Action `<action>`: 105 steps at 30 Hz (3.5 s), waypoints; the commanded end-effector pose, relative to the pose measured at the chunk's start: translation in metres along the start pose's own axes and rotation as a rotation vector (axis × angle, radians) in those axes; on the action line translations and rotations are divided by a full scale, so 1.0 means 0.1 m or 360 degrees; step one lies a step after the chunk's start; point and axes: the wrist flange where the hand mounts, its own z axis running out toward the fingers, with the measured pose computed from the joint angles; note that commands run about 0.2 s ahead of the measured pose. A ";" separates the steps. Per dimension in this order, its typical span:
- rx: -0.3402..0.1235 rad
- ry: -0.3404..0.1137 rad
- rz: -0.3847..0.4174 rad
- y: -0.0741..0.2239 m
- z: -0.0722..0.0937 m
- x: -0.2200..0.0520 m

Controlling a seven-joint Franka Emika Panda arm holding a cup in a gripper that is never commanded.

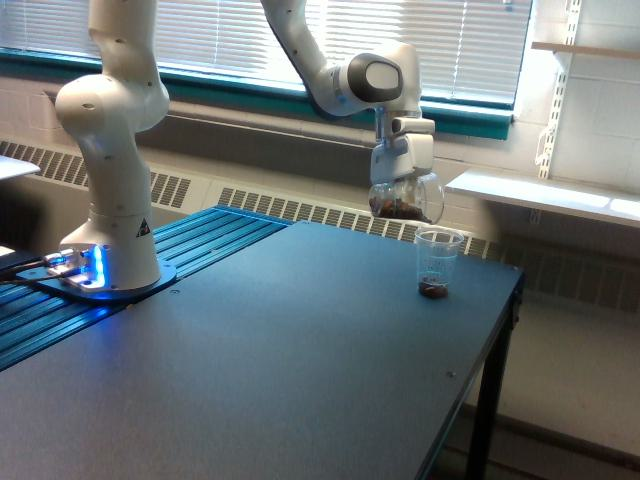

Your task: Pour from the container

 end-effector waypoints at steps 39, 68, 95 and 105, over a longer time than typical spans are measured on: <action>-0.0146 -0.0083 -0.0130 -0.17 -0.12 0.18; -0.0250 -0.0137 -0.0235 -0.18 -0.20 0.26; -0.0299 -0.0201 -0.0313 -0.15 -0.24 0.33; -0.0247 -0.0187 -0.0303 -0.15 -0.23 0.33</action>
